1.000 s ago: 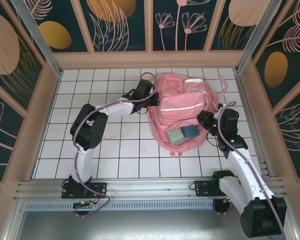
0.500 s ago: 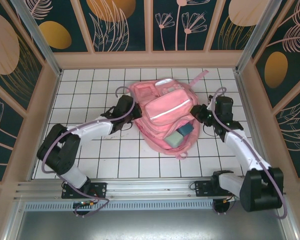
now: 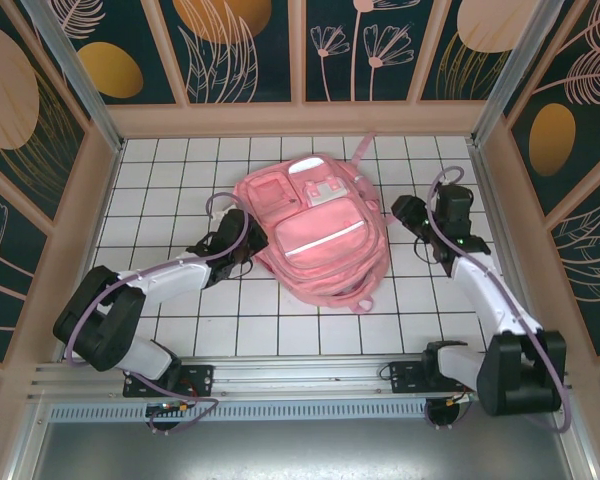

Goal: Pack the student bag

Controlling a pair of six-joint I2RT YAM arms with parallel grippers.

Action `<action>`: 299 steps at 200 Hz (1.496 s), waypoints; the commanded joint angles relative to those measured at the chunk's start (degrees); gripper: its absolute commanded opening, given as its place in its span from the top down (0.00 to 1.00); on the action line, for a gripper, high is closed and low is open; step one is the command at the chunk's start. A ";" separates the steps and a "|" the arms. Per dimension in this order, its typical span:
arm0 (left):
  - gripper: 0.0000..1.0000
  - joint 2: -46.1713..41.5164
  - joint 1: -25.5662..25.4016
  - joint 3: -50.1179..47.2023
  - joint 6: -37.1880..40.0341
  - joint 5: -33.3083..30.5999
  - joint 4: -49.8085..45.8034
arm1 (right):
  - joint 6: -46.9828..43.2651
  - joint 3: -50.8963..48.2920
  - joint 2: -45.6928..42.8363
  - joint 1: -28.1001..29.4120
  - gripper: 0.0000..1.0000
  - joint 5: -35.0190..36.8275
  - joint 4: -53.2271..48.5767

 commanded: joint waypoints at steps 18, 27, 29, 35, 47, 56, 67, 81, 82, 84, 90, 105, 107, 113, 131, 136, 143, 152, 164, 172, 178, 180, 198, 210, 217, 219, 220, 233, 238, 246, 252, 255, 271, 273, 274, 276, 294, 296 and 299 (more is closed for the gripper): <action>1.00 2.28 -0.21 0.78 -0.98 -0.04 -0.35 | -0.55 -7.89 -8.49 3.08 0.70 5.48 -7.69; 1.00 2.09 -0.22 0.78 -0.92 -0.25 -0.51 | 0.44 -9.50 -9.69 4.41 0.70 6.04 -8.25; 1.00 2.01 -0.24 0.78 -0.92 -0.31 -0.52 | 0.69 -9.90 -9.93 4.78 0.70 6.10 -8.24; 1.00 1.89 -0.23 0.69 -0.90 -0.43 -0.44 | 1.37 -10.84 -10.44 5.49 0.71 6.15 -8.11; 1.00 1.84 -0.32 0.60 -0.91 -0.62 -0.48 | 3.19 -13.36 -10.82 7.26 0.77 5.61 -6.95; 1.00 1.83 -0.38 0.59 -0.99 -0.53 -0.53 | 4.40 -14.87 -10.36 8.52 0.78 5.28 -5.90; 1.00 1.96 -0.36 0.56 -0.98 -0.27 -0.44 | 5.78 -16.33 -9.22 10.53 0.77 5.19 -4.45; 1.00 2.13 -0.38 0.73 -0.98 -0.14 -0.53 | 6.93 -17.55 -7.83 12.12 0.77 4.65 -2.32; 1.00 2.13 -0.39 0.71 -0.98 -0.11 -0.53 | 7.03 -17.62 -7.72 12.19 0.77 4.61 -2.25; 1.00 2.20 -0.34 0.72 -0.98 -0.10 -0.53 | 7.20 -17.77 -7.46 12.41 0.77 4.47 -1.84; 1.00 2.18 -0.34 0.70 -0.98 -0.01 -0.54 | 7.49 -18.02 -6.85 12.86 0.77 4.03 -1.05; 1.00 1.99 -0.33 0.72 -0.97 0.00 -0.62 | 7.89 -18.03 -5.29 13.80 0.77 4.05 -0.64; 1.00 1.99 -0.33 0.70 -0.98 0.04 -0.62 | 7.85 -18.05 -5.07 13.96 0.77 4.09 -0.54; 1.00 1.89 -0.37 0.56 -1.00 0.00 -0.51 | 7.92 -18.14 -4.46 14.21 0.75 4.04 0.00; 1.00 1.87 -0.41 0.34 -1.05 0.17 -0.22 | 8.01 -18.47 -2.17 14.31 0.72 3.45 2.10; 1.00 1.98 -0.39 0.42 -1.07 0.25 -0.18 | 8.14 -18.32 -1.48 14.28 0.71 3.34 2.67; 1.00 2.10 -0.45 0.47 -1.08 0.34 -0.27 | 8.35 -18.06 -0.53 14.29 0.70 2.90 3.52; 1.00 2.00 -0.48 0.59 -1.07 0.36 -0.27 | 8.59 -17.81 0.35 14.43 0.65 2.19 4.78; 1.00 1.85 -0.58 0.62 -1.07 0.35 -0.40 | 9.10 -17.59 1.31 14.45 0.63 1.70 6.13; 1.00 1.65 -0.66 0.52 -1.07 0.24 -0.52 | 9.21 -17.50 2.09 14.54 0.63 1.67 6.66; 1.00 1.59 -0.70 0.45 -1.07 0.19 -0.54 | 9.17 -17.42 2.73 14.69 0.63 1.67 6.83; 1.00 1.51 -0.66 0.43 -1.07 0.13 -0.58 | 9.23 -17.42 3.04 14.66 0.63 1.67 6.87; 1.00 1.25 -0.78 0.12 -1.22 0.00 -0.61 | 8.98 -17.41 4.71 14.64 0.75 1.93 6.64; 1.00 1.10 -0.89 0.07 -1.34 0.08 -0.55 | 8.86 -17.27 4.43 14.63 0.96 2.47 5.77; 1.00 1.04 -0.83 -0.10 -1.42 0.13 -0.55 | 8.81 -16.92 3.66 14.65 1.00 3.02 4.79; 1.00 1.00 -0.85 -0.10 -1.42 0.10 -0.54 | 8.72 -16.79 3.30 14.68 1.00 3.20 4.47; 1.00 0.95 -0.84 -0.15 -1.42 0.13 -0.53 | 8.67 -16.71 3.07 14.65 1.00 3.27 4.27; 1.00 0.58 -0.92 -0.29 -1.63 -0.07 -0.53 | 8.24 -15.42 0.05 14.64 1.00 4.72 1.85; 1.00 0.43 -0.97 -0.28 -1.66 -0.15 -0.54 | 7.97 -14.78 -1.36 14.63 1.00 5.39 0.91; 1.00 0.21 -0.92 -0.32 -1.84 -0.40 -0.62 | 7.30 -13.69 -3.74 14.65 1.00 6.18 -0.43; 1.00 -0.09 -0.96 -0.38 -1.94 -0.59 -0.73 | 6.90 -12.75 -5.65 14.65 1.00 7.02 -1.63; 1.00 -0.15 -0.99 -0.48 -1.95 -0.68 -0.79 | 6.79 -12.23 -6.53 14.64 1.00 7.56 -2.22; 1.00 -0.80 -0.92 -0.45 -2.21 -1.65 -1.53 | 5.73 -9.29 -10.55 14.64 1.00 9.93 -5.64; 1.00 -0.91 -0.92 -0.43 -2.21 -1.78 -1.59 | 5.53 -8.99 -10.89 14.63 1.00 10.18 -6.07; 1.00 -0.97 -0.96 -0.44 -2.21 -1.81 -1.63 | 5.45 -8.90 -11.10 14.63 1.00 10.27 -6.23; 1.00 -1.06 -0.97 -0.45 -2.21 -1.86 -1.71 | 5.35 -8.47 -11.43 14.63 1.00 10.39 -6.53; 1.00 -1.56 -1.00 -0.67 -2.38 -2.43 -1.89 | 4.52 -6.79 -13.00 14.61 1.00 10.77 -8.06; 1.00 -1.60 -0.94 -0.71 -2.39 -2.50 -1.86 | 4.46 -6.83 -13.15 14.62 1.00 10.69 -8.02; 1.00 -1.63 -0.94 -0.76 -2.47 -2.55 -1.85 | 4.31 -6.83 -13.30 14.65 1.00 10.46 -7.75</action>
